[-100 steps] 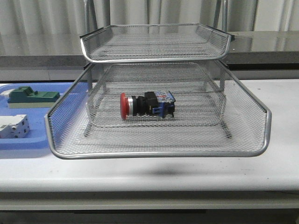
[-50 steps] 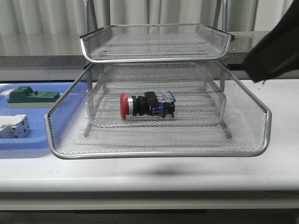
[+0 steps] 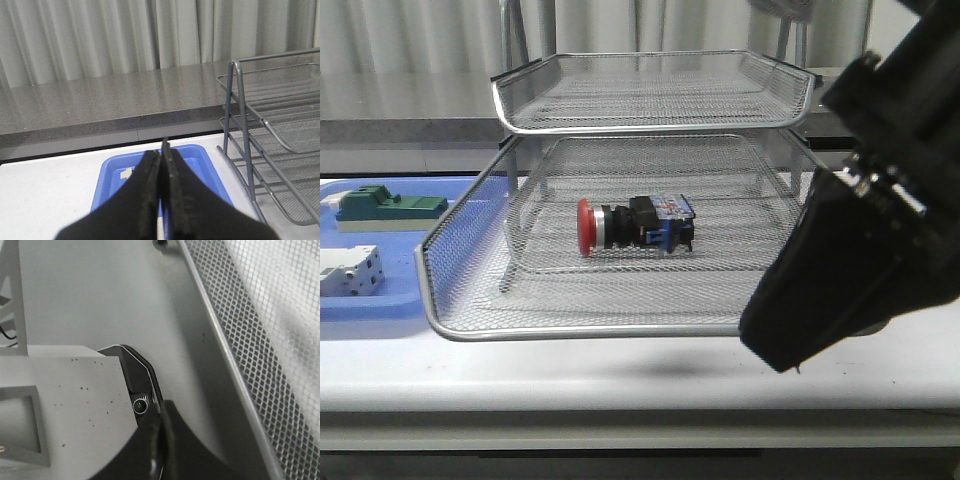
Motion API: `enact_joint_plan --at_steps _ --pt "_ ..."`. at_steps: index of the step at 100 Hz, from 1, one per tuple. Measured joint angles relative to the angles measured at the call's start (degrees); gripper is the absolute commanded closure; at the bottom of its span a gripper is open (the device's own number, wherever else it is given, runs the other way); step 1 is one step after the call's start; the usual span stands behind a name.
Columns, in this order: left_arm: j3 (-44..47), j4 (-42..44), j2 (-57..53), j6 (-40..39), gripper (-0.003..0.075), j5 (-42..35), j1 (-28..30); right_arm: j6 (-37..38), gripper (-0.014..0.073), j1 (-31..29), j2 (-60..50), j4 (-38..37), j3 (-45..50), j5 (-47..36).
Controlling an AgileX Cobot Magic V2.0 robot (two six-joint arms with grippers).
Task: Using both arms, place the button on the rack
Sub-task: 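Push the middle mesh tray back into the rack with the right gripper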
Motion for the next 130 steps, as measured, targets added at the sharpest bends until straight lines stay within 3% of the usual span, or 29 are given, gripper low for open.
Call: enact_joint_plan --at_steps 35,83,130 --pt "0.0 0.0 0.0 0.0 0.0740 0.0 0.0 -0.1 0.0663 4.6 7.6 -3.9 0.0 -9.0" --pt "0.0 0.0 0.0 0.0 0.0740 0.0 0.0 -0.2 0.0663 5.1 11.4 -7.5 0.0 -21.1" --pt "0.0 0.0 0.0 0.0 0.0740 0.0 0.0 -0.4 0.0663 -3.6 19.4 -9.7 -10.1 -20.1"
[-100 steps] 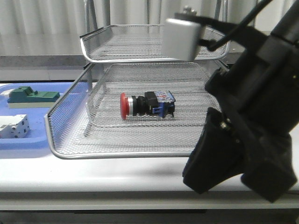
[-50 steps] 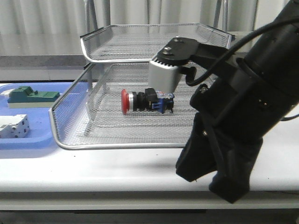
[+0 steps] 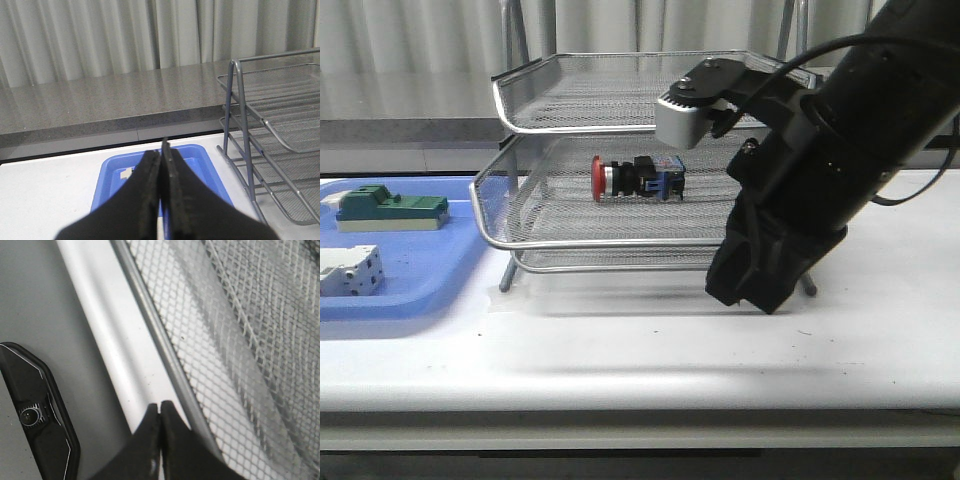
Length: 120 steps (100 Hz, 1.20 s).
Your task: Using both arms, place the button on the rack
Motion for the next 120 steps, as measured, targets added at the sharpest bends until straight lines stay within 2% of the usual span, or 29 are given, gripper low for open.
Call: enact_joint_plan --at_steps 16,42,72,100,120 --pt "0.0 0.0 0.0 0.0 0.0740 0.0 0.0 -0.1 0.0663 -1.7 2.6 -0.3 -3.9 0.3" --pt "0.0 0.0 0.0 0.0 0.0740 0.0 0.0 -0.1 0.0663 -2.2 3.0 -0.4 -4.9 -1.7" --pt "0.0 0.0 0.0 0.0 0.0740 0.0 0.0 0.6 0.0654 -2.2 1.9 1.1 -5.1 8.5" --pt "0.0 0.0 0.0 0.0 0.0740 0.0 0.0 11.2 0.0654 -2.5 -7.3 -0.1 -5.1 11.6" --pt "0.0 0.0 0.0 0.0 0.0740 0.0 0.0 23.5 0.0654 -7.7 -16.3 -5.7 -5.1 14.0"
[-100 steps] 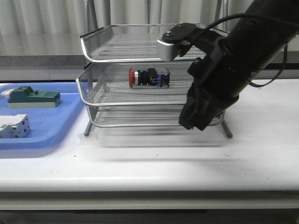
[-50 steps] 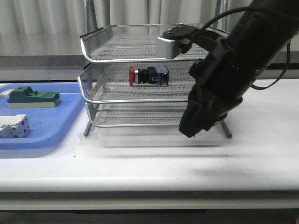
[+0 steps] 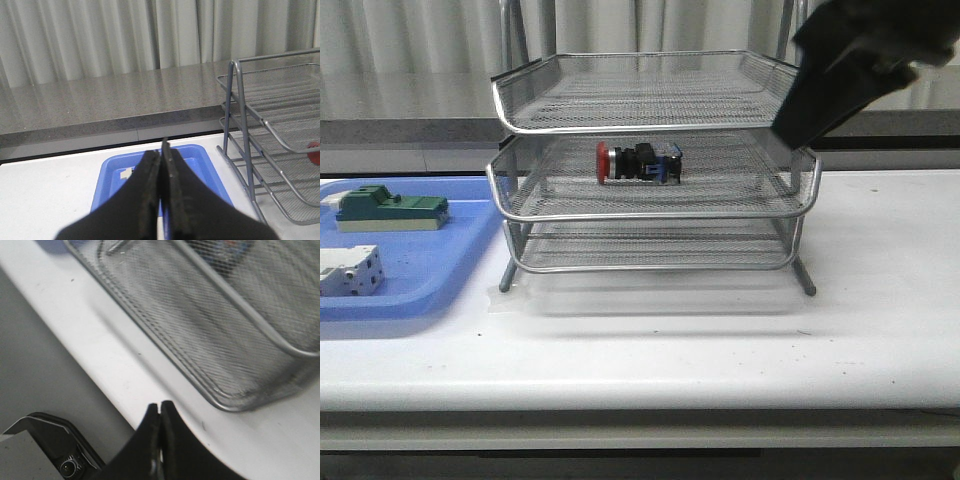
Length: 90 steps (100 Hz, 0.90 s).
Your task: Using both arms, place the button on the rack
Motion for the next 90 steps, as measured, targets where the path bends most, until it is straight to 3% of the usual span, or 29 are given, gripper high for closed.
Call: enact_joint_plan --at_steps 26,57,90 --pt "0.0 0.0 0.0 0.0 0.0740 0.0 0.0 7.7 0.0654 -8.4 -13.9 -4.7 1.7 5.3" --pt "0.0 0.0 0.0 0.0 0.0740 0.0 0.0 11.9 0.0654 -15.8 -32.6 -4.9 12.8 6.8" --pt "0.0 0.0 0.0 0.0 0.0740 0.0 0.0 13.5 0.0654 -17.1 -48.8 -5.1 21.8 10.5"
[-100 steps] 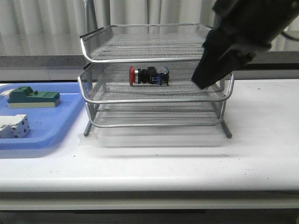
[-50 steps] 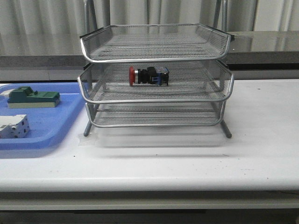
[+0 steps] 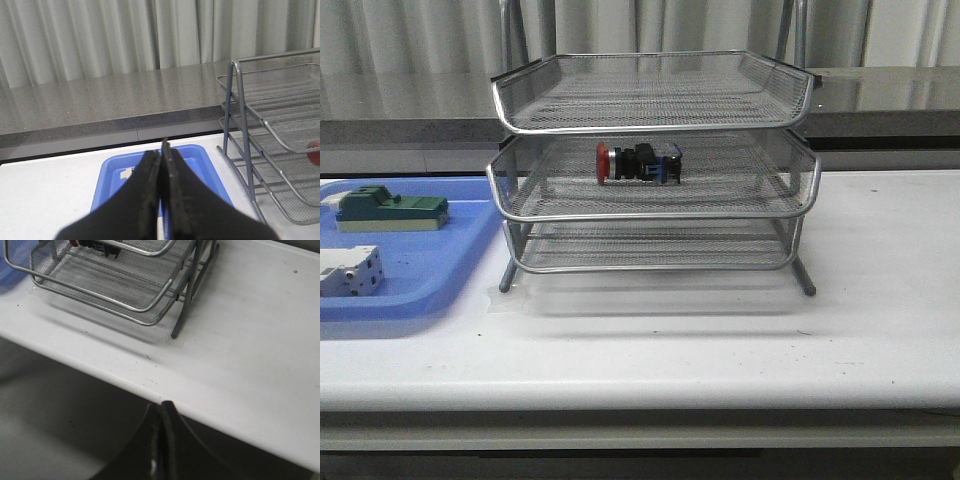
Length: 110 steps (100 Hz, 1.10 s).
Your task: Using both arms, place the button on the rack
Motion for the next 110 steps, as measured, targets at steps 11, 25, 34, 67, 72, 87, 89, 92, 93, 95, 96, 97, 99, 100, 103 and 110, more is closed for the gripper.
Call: enact_joint_plan --at_steps 11,25,34,67,72,87,89,92,93,95,96,97,99,100,103,110 --pt "0.0 0.0 0.0 0.0 0.0740 0.0 0.0 0.0 0.0654 0.0 -2.6 0.0 0.4 2.3" --pt "0.0 0.0 0.0 0.0 0.0740 0.0 0.0 0.0 0.0654 0.0 -3.3 0.0 0.4 3.4" --pt "0.0 0.0 0.0 0.0 0.0740 0.0 0.0 0.0 0.0654 0.0 -3.3 0.0 0.4 3.5" --pt "0.0 0.0 0.0 0.0 0.0740 0.0 0.0 0.0 0.0654 0.0 -3.3 0.0 0.4 3.6" --pt "0.0 0.0 0.0 0.0 0.0740 0.0 0.0 0.0 0.0654 0.0 -3.3 0.0 0.4 3.6" --pt "0.0 0.0 0.0 0.0 0.0740 0.0 0.0 0.1 0.0654 0.0 -3.5 0.1 2.0 0.8" --pt "0.0 0.0 0.0 0.0 0.0740 0.0 0.0 0.1 0.0654 0.0 -3.7 0.1 2.5 -0.1" --pt "0.0 0.0 0.0 0.0 0.0740 0.0 0.0 0.5 0.0654 0.0 -4.0 0.1 3.2 -1.5" --pt "0.0 0.0 0.0 0.0 0.0740 0.0 0.0 0.6 0.0654 0.0 -4.3 0.1 3.6 -1.8" --pt "0.0 0.0 0.0 0.0 0.0740 0.0 0.0 0.9 0.0654 0.0 -4.7 0.1 4.0 -3.0" --pt "0.0 0.0 0.0 0.0 0.0740 0.0 0.0 1.1 0.0654 0.0 -4.9 0.1 4.5 -3.8" --pt "0.0 0.0 0.0 0.0 0.0740 0.0 0.0 1.3 0.0654 0.0 -5.0 0.1 4.7 -4.1" --pt "0.0 0.0 0.0 0.0 0.0740 0.0 0.0 1.8 0.0654 0.0 -5.5 0.1 5.3 -5.4" --pt "0.0 0.0 0.0 0.0 0.0740 0.0 0.0 2.0 0.0654 0.0 -5.8 0.1 5.8 -5.8" --pt "0.0 0.0 0.0 0.0 0.0740 0.0 0.0 3.1 0.0654 0.0 -6.6 0.0 6.8 -7.8" --pt "0.0 0.0 0.0 0.0 0.0740 0.0 0.0 5.7 0.0654 0.0 -9.1 -0.6 9.5 -11.0"
